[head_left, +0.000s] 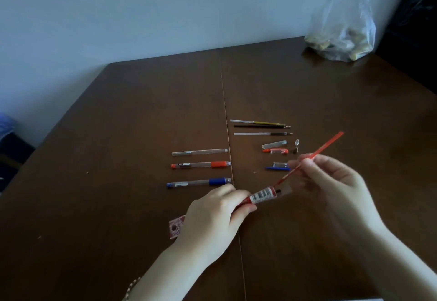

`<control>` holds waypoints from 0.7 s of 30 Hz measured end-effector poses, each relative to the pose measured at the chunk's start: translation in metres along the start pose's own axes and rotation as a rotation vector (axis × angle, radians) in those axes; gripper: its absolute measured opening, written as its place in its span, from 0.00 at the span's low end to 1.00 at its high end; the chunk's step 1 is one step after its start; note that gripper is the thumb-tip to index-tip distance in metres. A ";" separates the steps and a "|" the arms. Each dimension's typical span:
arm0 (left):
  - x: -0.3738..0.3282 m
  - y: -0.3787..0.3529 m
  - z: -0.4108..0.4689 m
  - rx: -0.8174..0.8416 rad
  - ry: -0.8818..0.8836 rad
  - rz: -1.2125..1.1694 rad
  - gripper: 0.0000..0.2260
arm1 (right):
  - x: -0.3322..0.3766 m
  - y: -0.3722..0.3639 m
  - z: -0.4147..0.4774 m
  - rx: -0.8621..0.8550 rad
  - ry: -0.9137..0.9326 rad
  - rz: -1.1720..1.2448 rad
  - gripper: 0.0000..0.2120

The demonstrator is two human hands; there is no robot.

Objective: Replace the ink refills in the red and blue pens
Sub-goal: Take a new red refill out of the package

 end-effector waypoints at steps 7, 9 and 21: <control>0.009 -0.006 -0.004 0.042 -0.018 0.175 0.22 | 0.033 0.029 0.009 -0.078 0.222 -0.391 0.09; 0.009 0.011 0.003 -0.041 -0.025 0.161 0.21 | 0.033 0.022 0.008 -0.021 0.252 -0.522 0.10; 0.054 0.044 0.050 -0.148 0.087 0.406 0.10 | 0.023 0.001 -0.003 0.066 0.350 -0.840 0.13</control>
Point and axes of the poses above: each hand's wrist, its own z-axis towards the middle knuckle, its own y-axis out of the back of the hand, x = y × z, the point moved 9 cm from there along z, towards the middle knuckle, and after that the axes turned 13 degrees about -z, right-handed, at the moved point
